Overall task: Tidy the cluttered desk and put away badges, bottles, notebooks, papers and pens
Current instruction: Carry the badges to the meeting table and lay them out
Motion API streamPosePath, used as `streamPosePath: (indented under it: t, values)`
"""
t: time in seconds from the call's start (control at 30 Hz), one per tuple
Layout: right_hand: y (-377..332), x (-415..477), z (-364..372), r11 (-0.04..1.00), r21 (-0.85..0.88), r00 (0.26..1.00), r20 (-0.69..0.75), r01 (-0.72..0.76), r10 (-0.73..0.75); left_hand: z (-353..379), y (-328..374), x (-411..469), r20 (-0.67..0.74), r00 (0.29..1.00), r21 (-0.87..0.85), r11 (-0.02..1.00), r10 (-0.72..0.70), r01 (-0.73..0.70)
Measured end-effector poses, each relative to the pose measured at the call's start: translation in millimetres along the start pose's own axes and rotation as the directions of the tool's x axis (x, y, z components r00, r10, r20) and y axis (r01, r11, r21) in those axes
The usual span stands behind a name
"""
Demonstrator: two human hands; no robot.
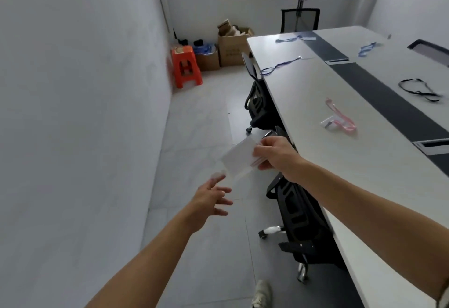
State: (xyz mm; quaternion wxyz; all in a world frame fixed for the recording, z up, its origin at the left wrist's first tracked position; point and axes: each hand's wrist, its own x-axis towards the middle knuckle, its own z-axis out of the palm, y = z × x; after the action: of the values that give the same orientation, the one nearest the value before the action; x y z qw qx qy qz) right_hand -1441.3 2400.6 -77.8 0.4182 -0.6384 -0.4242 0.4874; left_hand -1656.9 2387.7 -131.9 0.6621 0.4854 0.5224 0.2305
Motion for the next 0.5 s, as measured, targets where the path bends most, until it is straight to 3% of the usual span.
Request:
streamPosePath:
  t: [0.07,0.17,0.37,0.5]
  values:
    - [1,33,3,0.997,0.040,0.998,-0.005,-0.061,0.061,-18,21,29,-0.111,0.993,-0.165,0.985,0.033,-0.051]
    - [-1,78,8,0.986,0.103,0.991,0.027,-0.130,0.128,-40,58,71,-0.161,0.986,-0.330,0.940,0.035,-0.087]
    - [-4,150,13,0.979,0.046,0.976,0.099,-0.200,0.195,-62,94,138,-0.348,0.937,-0.323,0.935,0.027,-0.147]
    - [-7,190,10,0.969,-0.056,0.953,0.175,-0.242,0.248,-83,117,191,-0.360,0.933,-0.412,0.898,-0.003,-0.156]
